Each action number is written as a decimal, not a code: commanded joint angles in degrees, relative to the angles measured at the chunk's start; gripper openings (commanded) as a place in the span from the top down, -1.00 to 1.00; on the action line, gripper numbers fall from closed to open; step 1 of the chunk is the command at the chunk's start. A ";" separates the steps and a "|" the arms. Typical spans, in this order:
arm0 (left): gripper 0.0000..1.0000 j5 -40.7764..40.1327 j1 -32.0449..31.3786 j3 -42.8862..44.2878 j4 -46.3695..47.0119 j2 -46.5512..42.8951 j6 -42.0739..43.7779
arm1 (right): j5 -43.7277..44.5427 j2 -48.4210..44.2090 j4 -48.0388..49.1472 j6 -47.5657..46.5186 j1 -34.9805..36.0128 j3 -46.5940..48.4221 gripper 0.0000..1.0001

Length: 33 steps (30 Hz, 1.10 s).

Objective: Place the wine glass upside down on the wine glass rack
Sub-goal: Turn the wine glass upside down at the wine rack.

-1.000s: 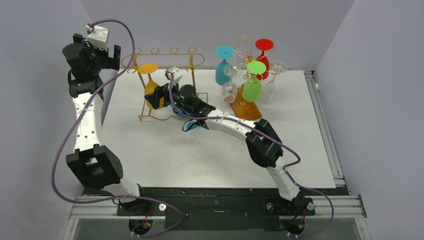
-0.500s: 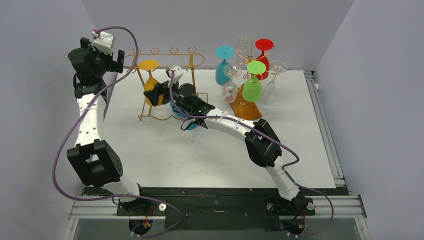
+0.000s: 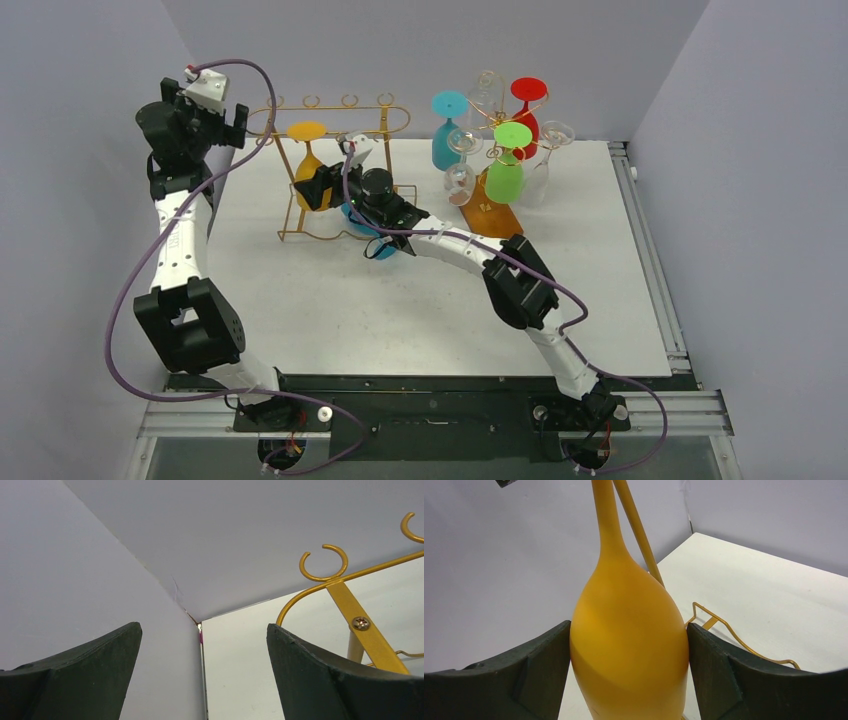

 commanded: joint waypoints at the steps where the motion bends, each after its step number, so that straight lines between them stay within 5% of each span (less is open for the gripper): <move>1: -0.88 2.51 0.59 -1.30 2.63 -0.92 -0.47 | 0.89 -0.57 1.89 0.89 -0.53 -0.20 -0.24; 6: -0.89 2.68 0.62 -1.06 2.48 -1.35 -1.29 | 1.11 -1.25 -0.02 -1.01 0.13 -0.14 -0.57; 33: -0.88 3.08 0.52 2.96 -0.48 0.91 -2.79 | -0.83 -7.16 7.14 -1.84 1.98 -14.72 -0.62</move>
